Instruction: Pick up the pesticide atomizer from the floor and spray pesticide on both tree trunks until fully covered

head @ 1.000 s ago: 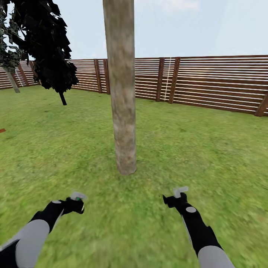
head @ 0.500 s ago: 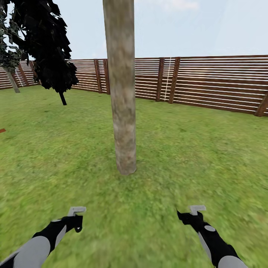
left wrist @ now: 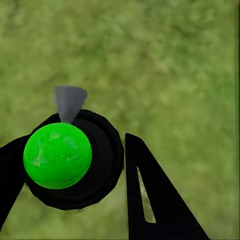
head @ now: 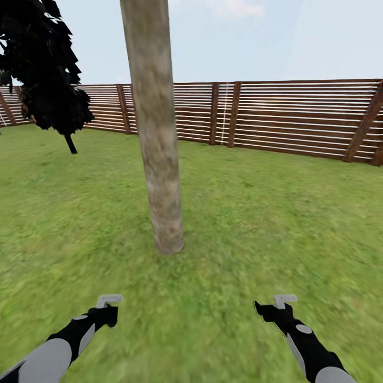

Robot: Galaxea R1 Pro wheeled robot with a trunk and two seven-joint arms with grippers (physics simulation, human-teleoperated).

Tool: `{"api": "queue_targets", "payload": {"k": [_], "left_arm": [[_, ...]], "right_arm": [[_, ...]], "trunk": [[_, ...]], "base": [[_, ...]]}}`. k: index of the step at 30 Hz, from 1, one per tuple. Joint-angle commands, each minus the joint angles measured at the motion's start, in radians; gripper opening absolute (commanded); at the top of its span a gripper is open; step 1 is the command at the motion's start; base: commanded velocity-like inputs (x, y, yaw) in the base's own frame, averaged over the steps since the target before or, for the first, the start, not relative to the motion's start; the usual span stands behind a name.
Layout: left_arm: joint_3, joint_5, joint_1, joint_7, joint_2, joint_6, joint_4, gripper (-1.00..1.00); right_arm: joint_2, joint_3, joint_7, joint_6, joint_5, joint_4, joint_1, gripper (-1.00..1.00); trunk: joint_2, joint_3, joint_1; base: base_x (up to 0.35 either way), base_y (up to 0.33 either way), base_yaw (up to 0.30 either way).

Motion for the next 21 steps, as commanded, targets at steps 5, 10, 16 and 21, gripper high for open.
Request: {"api": "queue_targets", "payload": {"k": [5, 10, 16, 21], "left_arm": [[-0.003, 0.034, 0.0, 0.022, 0.003, 0.005, 0.0, -1.0], [0.001, 0.037, 0.0, 0.023, 0.002, 0.018, 0.0, -1.0], [-0.001, 0.036, 0.0, 0.023, 0.0, 0.109, -0.002, -1.0], [-0.009, 0.03, -0.001, 0.023, 0.001, 0.192, -0.006, -1.0]], "right_arm": [[-0.013, -0.087, 0.005, -0.022, 0.002, -0.001, 0.0, 1.0], [-0.115, -0.094, 0.167, -0.037, 0.005, 0.003, 0.0, 1.0], [-0.127, -0.094, 0.229, -0.037, 0.006, 0.002, 0.0, 1.0], [-0.128, -0.094, 0.23, -0.036, 0.006, 0.002, 0.0, 1.0]], "trunk": [[0.0, 0.0, 0.0], [0.0, 0.0, 0.0], [0.0, 0.0, 0.0], [0.0, 0.0, 0.0]], "base": [[0.33, 0.037, -0.3], [0.331, 0.079, -0.291], [0.331, 0.083, -0.05], [0.228, 0.047, -0.118]]}}
